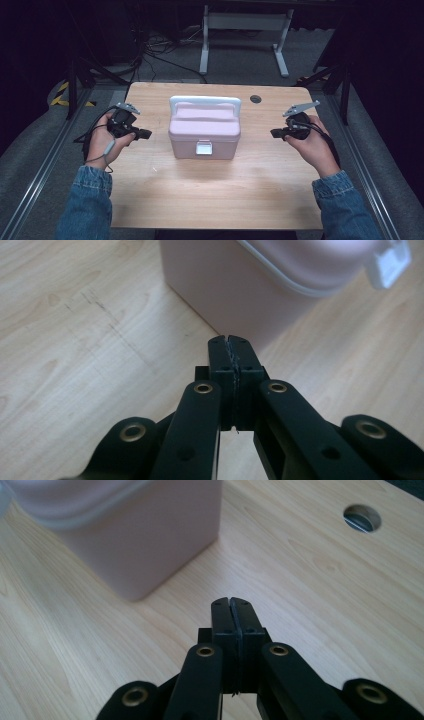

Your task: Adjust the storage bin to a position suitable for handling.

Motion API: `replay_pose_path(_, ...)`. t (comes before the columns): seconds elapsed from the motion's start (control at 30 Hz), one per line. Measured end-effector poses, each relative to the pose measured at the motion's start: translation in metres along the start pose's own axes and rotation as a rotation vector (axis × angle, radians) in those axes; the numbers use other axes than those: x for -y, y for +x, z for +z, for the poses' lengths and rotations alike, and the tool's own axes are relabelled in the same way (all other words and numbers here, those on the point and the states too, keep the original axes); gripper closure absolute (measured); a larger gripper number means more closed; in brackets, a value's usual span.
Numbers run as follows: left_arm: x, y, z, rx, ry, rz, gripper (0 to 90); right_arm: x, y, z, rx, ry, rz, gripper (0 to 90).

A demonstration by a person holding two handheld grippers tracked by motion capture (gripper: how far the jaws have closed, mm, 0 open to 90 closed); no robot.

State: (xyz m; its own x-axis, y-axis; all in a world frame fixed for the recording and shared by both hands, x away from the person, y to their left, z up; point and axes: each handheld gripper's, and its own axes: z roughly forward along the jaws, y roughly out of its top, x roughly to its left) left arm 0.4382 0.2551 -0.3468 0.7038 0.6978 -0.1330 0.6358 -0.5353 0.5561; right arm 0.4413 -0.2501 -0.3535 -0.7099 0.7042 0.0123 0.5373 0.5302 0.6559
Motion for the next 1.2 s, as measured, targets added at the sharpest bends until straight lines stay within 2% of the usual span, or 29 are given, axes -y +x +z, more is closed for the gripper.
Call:
replay_pose_path(0.13,-0.011,0.003,0.009,-0.007,0.001,-0.009,90.0,-0.019,0.002,0.013,-0.024,-0.012,-0.019,90.0)
replay_pose_path(0.17,-0.015,0.004,0.011,-0.012,-0.002,-0.006,90.0,-0.019,0.002,0.013,-0.024,-0.012,-0.019,90.0)
replay_pose_path(0.3,-0.028,0.007,0.029,0.004,-0.003,-0.01,90.0,-0.035,0.001,0.031,-0.056,-0.025,-0.015,90.0)
replay_pose_path(0.4,-0.032,0.01,0.036,0.026,0.007,-0.012,90.0,-0.041,0.001,0.042,-0.063,-0.025,-0.021,90.0)
replay_pose_path(0.43,-0.035,0.014,0.048,0.036,0.031,-0.038,90.0,-0.043,0.002,0.049,-0.071,-0.021,-0.021,90.0)
replay_pose_path(0.47,-0.037,0.015,0.053,0.038,0.036,-0.045,90.0,-0.044,0.003,0.053,-0.073,-0.023,-0.023,90.0)
replay_pose_path(0.57,-0.039,0.017,0.063,0.046,0.033,-0.045,90.0,-0.045,0.004,0.063,-0.091,-0.024,-0.025,90.0)
replay_pose_path(0.63,-0.039,0.017,0.07,0.022,0.024,-0.026,90.0,-0.045,0.006,0.072,-0.096,-0.019,-0.02,90.0)
replay_pose_path(0.7,-0.039,0.017,0.075,0.045,0.014,-0.02,90.0,-0.044,0.006,0.078,-0.095,-0.02,-0.021,90.0)
replay_pose_path(0.73,-0.039,0.016,0.077,0.045,0.009,-0.01,90.0,-0.044,0.006,0.079,-0.096,-0.021,-0.021,90.0)
replay_pose_path(0.77,-0.04,0.015,0.079,0.022,0.022,0.013,90.0,-0.044,0.006,0.081,-0.099,-0.02,-0.02,90.0)
replay_pose_path(0.8,-0.041,0.013,0.079,0.016,0.029,0.018,90.0,-0.044,0.007,0.082,-0.111,-0.026,-0.018,90.0)
replay_pose_path(0.87,-0.042,0.01,0.08,0.03,0.018,0.021,90.0,-0.045,0.009,0.083,-0.155,-0.052,-0.013,90.0)
replay_pose_path(0.9,-0.042,0.01,0.08,0.026,0.021,0.026,90.0,-0.046,0.011,0.083,-0.134,-0.038,-0.018,90.0)
replay_pose_path(0.97,-0.043,0.007,0.079,0.015,0.027,0.027,90.0,-0.046,0.013,0.082,-0.123,-0.034,-0.02,90.0)
replay_pose_path(1.2,-0.044,-0.004,0.079,0.013,0.032,0.039,90.0,-0.037,0.012,0.074,-0.141,-0.02,0.008,90.0)
